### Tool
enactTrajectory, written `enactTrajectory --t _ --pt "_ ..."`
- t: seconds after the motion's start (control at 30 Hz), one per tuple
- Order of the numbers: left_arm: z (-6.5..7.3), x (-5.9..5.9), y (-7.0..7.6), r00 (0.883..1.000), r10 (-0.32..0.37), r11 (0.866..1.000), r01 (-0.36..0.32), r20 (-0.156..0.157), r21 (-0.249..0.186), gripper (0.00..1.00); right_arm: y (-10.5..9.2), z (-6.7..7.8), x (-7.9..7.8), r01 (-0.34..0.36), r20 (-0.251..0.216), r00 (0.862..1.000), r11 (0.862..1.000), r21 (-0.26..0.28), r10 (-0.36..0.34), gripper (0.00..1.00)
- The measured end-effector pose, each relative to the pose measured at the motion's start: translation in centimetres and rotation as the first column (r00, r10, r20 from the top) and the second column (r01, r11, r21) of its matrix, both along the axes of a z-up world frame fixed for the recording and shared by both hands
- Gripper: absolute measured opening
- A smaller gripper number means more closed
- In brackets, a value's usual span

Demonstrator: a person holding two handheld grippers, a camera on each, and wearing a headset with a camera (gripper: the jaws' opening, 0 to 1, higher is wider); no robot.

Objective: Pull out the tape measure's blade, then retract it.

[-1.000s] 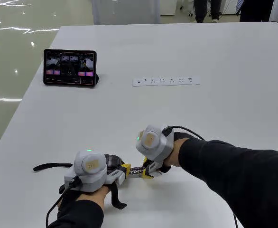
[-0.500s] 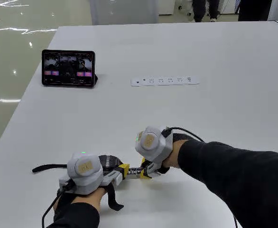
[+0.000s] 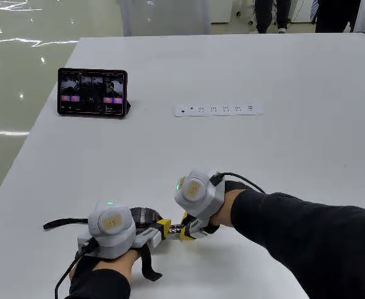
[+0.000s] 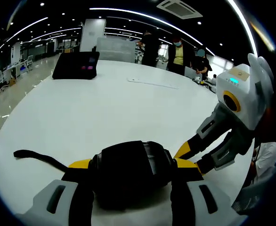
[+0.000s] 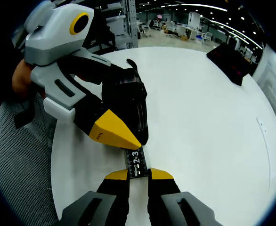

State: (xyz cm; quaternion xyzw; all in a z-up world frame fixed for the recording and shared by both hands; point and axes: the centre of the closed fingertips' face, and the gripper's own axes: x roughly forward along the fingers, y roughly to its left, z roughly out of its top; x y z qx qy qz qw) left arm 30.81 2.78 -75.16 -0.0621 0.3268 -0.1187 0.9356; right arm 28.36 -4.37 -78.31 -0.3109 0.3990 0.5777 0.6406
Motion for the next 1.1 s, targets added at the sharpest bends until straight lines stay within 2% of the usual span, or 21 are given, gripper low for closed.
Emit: enactTrajectory --t 0.67,1.1 --pt "0.0 0.0 0.0 1.000 -0.004 1.000 0.004 -0.006 -0.007 0.62 1.1 0.1 -0.1 0.003 0.006 1.000 1.000 0.019 -0.004 0.11" --pt "0.0 0.0 0.1 1.000 -0.001 1.000 0.001 -0.004 -0.009 0.62 1.7 0.1 -0.2 0.021 -0.008 1.000 0.999 0.035 -0.020 0.11"
